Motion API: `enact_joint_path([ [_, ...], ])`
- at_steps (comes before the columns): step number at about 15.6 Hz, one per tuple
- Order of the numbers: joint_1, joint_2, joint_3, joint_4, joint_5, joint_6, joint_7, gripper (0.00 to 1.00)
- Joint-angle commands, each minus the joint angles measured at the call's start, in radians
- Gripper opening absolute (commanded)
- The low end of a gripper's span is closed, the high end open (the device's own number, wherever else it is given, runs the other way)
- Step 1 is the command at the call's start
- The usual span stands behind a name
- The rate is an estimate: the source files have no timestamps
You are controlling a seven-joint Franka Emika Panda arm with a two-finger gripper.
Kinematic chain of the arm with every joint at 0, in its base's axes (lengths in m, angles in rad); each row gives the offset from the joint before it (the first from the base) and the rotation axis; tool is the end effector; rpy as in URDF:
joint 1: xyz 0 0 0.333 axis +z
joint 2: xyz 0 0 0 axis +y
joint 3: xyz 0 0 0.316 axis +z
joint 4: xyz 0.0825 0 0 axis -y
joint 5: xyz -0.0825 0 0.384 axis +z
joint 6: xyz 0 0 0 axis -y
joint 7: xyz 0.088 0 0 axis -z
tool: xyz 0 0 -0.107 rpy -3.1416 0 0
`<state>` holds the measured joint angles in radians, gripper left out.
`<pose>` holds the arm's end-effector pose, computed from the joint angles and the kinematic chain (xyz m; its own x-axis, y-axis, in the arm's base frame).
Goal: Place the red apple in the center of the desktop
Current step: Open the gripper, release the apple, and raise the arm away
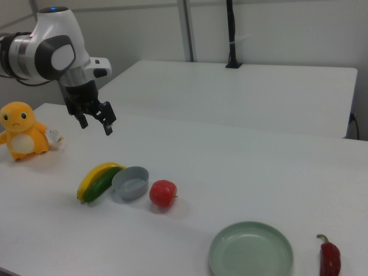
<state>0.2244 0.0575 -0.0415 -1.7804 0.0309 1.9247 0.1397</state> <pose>0.5793 0.1099 0.5230 0.9961 0.0322 0.0819 0.0355 -0.9986 -0.0392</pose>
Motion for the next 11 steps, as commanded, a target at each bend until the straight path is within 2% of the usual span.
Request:
enact_joint_path([
  [1,-0.011,-0.018,0.012,-0.03,0.017,0.037,0.02,1.0],
  [11,-0.027,-0.021,0.012,-0.034,-0.011,0.033,0.006,1.0],
])
